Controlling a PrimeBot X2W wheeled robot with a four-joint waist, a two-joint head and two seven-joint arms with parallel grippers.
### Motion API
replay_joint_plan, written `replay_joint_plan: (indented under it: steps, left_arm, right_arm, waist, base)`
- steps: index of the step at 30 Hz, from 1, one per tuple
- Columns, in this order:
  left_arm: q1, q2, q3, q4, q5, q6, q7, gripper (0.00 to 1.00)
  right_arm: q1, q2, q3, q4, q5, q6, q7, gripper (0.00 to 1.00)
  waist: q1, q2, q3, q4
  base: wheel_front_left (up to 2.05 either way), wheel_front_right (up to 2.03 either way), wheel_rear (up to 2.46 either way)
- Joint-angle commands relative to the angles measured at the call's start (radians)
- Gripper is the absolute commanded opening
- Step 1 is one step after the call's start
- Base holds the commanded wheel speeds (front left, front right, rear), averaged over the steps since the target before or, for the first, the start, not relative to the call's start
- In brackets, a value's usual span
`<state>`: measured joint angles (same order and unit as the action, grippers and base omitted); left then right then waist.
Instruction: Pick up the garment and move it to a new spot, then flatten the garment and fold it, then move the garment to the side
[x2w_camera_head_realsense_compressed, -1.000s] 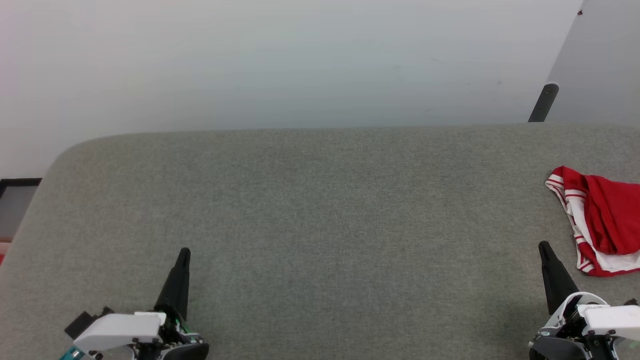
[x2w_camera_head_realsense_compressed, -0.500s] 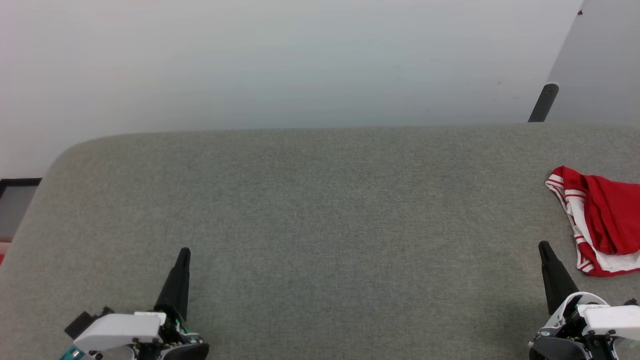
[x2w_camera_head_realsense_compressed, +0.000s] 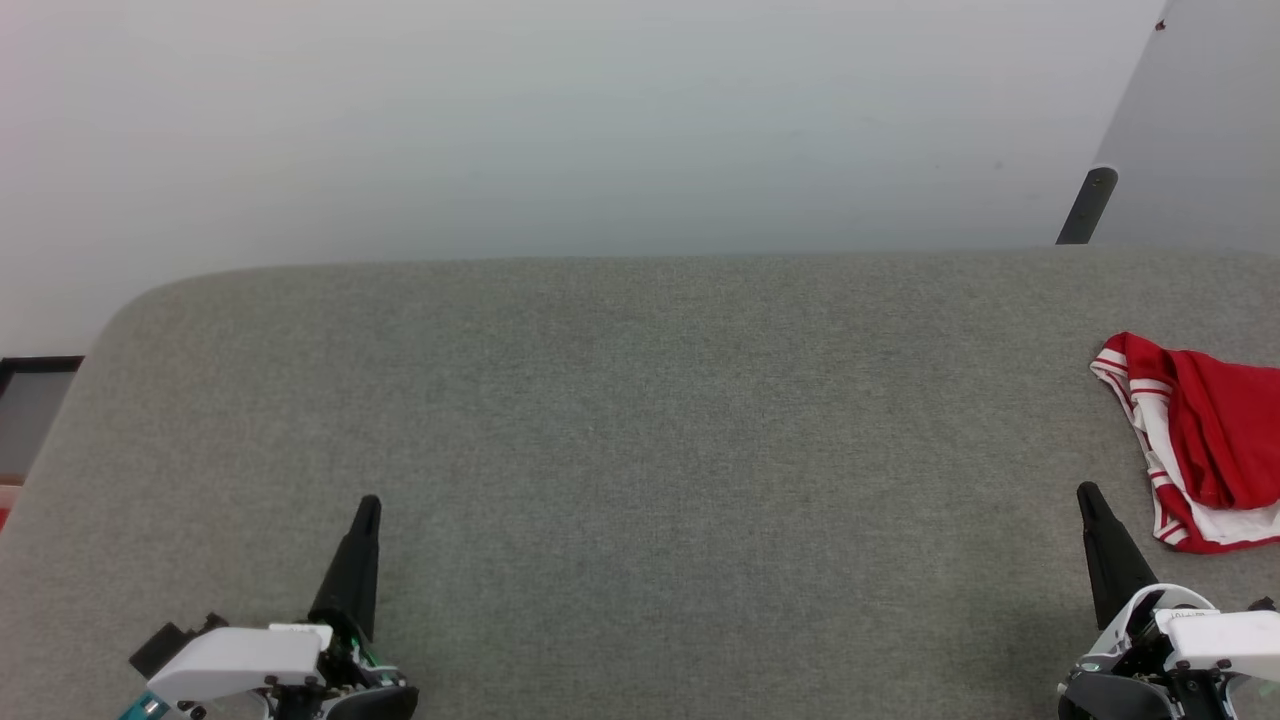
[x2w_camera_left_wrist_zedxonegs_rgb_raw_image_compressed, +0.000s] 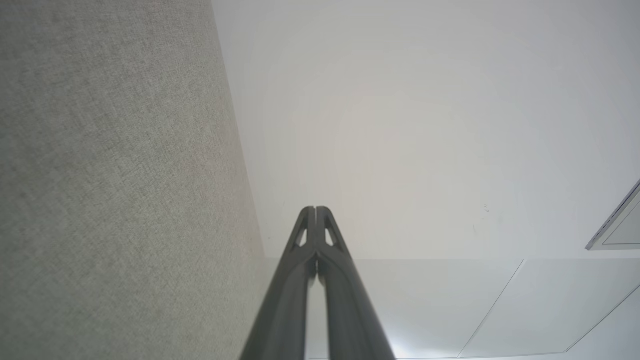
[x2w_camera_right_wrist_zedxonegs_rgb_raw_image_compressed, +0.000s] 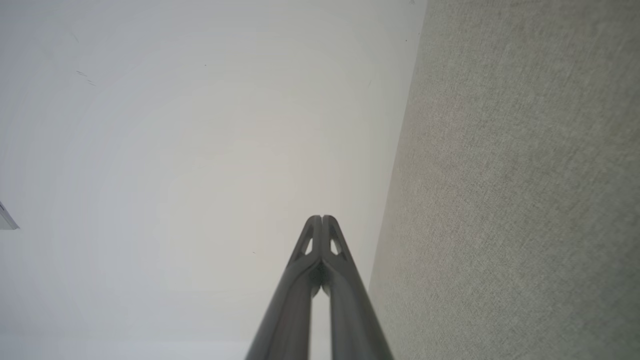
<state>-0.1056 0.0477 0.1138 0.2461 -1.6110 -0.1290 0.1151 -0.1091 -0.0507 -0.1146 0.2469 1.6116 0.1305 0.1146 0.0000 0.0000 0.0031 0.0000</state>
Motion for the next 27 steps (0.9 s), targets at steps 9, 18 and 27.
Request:
replay_joint_plan:
  steps: [9,18,27]
  left_arm:
    - [-0.01,0.001,0.002,0.001,-0.003,-0.005,0.002,0.0]
    - [-0.01,0.001,0.002,0.001,-0.003,-0.005,0.002,0.0]
    - [-0.01,0.001,0.002,0.001,-0.003,-0.005,0.002,0.0]
  right_arm:
    - [-0.003,0.003,0.0,0.0,0.003,0.0,-0.001,0.0]
    - [-0.003,0.003,0.0,0.0,0.003,0.0,-0.001,0.0]
    - [-0.003,0.003,0.0,0.0,0.003,0.0,-0.001,0.0]
  waist:
    - [0.0,0.0,0.0,0.0]
    - [0.0,0.0,0.0,0.0]
    - [0.0,0.0,0.0,0.0]
  base:
    - [0.0,0.0,0.0]
    - [0.0,0.0,0.0]
    - [0.0,0.0,0.0]
